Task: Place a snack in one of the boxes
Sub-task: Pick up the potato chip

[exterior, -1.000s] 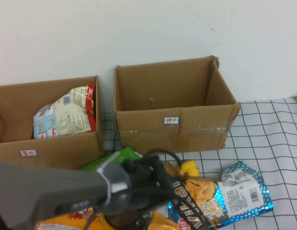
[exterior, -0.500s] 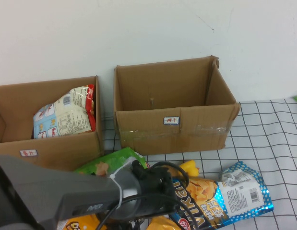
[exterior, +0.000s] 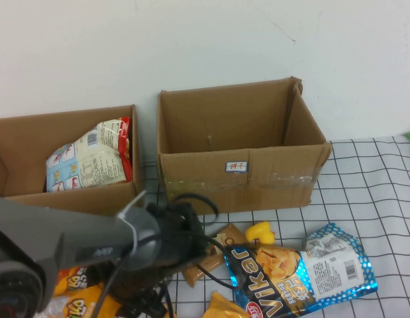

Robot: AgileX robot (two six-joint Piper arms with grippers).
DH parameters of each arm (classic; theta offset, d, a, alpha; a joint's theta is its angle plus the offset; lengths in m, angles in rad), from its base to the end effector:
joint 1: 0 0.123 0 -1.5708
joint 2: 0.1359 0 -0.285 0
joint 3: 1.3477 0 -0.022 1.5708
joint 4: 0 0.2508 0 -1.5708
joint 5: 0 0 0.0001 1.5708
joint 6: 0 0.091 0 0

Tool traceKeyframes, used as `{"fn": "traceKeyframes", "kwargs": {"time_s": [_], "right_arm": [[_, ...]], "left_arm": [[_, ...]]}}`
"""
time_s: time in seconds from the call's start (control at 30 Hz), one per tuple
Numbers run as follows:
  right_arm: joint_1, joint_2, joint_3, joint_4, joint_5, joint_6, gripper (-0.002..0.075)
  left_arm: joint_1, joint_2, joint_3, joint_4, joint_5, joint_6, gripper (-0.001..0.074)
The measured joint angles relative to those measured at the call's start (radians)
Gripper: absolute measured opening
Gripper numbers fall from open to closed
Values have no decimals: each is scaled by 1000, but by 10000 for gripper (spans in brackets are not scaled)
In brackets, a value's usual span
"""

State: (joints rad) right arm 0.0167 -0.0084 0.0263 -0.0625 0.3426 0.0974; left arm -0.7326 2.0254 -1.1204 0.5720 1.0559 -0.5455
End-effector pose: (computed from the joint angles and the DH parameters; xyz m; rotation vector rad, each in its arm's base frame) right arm 0.0536 -0.0010 0.1740 0.0348 1.8431 0.0193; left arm 0.2727 -0.1876 0.1136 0.8154 2.8858 0.8220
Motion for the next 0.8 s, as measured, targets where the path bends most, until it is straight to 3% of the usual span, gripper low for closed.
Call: {"fn": "traceKeyframes", "kwargs": {"time_s": [0.17, 0.3, 0.53, 0.8], "right_arm": [[0, 0, 0, 0, 0, 0, -1], [0, 0, 0, 0, 0, 0, -1], [0, 0, 0, 0, 0, 0, -1], [0, 0, 0, 0, 0, 0, -1]], "left_arm": [[50, 0, 0, -7, -10, 31, 312], [62, 0, 0, 3, -12, 59, 132], [35, -74, -1, -25, 6, 107, 129], [-64, -394, -1, -105, 72, 148, 124]]}}
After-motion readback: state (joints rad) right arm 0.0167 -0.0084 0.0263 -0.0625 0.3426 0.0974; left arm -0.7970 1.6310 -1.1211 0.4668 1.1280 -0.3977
